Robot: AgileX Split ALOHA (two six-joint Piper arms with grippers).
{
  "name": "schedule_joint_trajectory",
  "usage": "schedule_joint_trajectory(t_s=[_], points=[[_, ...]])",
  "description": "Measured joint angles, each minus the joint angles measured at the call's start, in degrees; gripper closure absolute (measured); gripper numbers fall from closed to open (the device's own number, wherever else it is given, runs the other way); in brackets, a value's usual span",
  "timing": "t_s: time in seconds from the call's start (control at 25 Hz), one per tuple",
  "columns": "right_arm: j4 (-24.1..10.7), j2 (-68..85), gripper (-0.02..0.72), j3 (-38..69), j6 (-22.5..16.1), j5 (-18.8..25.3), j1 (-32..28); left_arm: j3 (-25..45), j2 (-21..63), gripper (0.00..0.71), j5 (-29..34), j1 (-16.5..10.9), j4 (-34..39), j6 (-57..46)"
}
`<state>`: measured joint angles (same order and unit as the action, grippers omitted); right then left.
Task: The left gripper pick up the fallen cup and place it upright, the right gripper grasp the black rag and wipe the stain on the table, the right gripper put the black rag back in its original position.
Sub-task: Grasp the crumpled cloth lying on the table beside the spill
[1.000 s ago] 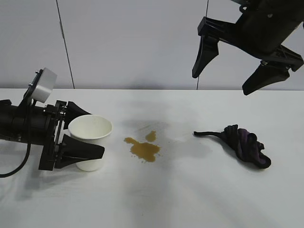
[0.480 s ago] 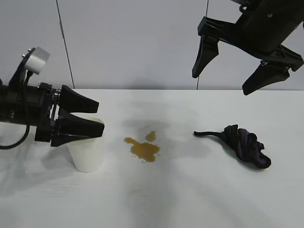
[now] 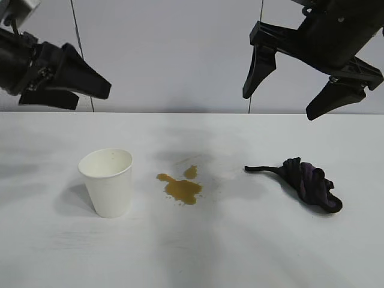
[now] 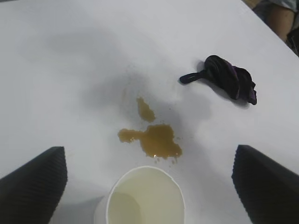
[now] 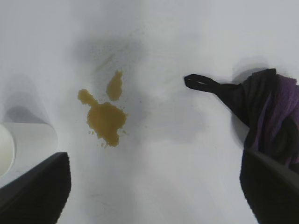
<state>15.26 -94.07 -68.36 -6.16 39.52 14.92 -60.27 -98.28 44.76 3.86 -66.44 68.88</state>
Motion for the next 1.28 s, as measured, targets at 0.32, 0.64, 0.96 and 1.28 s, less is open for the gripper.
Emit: schedule_joint_trajectory(t_s=[0.32,0.64,0.96,1.28], points=[[0.0,0.0,0.021,0.0,0.23,0.0,0.0,-7.33,0.31,0.017,8.59,0.0,19.3,-34.43],[0.0,0.0,0.021,0.0,1.4,0.0,0.0,-7.89,0.31,0.017,10.34,0.0,21.12,-43.43],[0.0,0.0,0.021,0.0,1.47,0.0,0.0,-8.28,0.31,0.017,10.32,0.0,22.65,-47.74],[0.0,0.0,0.021,0.0,2.75,0.0,0.0,-8.34,0.31,0.017,10.01,0.0,22.82,-48.6]])
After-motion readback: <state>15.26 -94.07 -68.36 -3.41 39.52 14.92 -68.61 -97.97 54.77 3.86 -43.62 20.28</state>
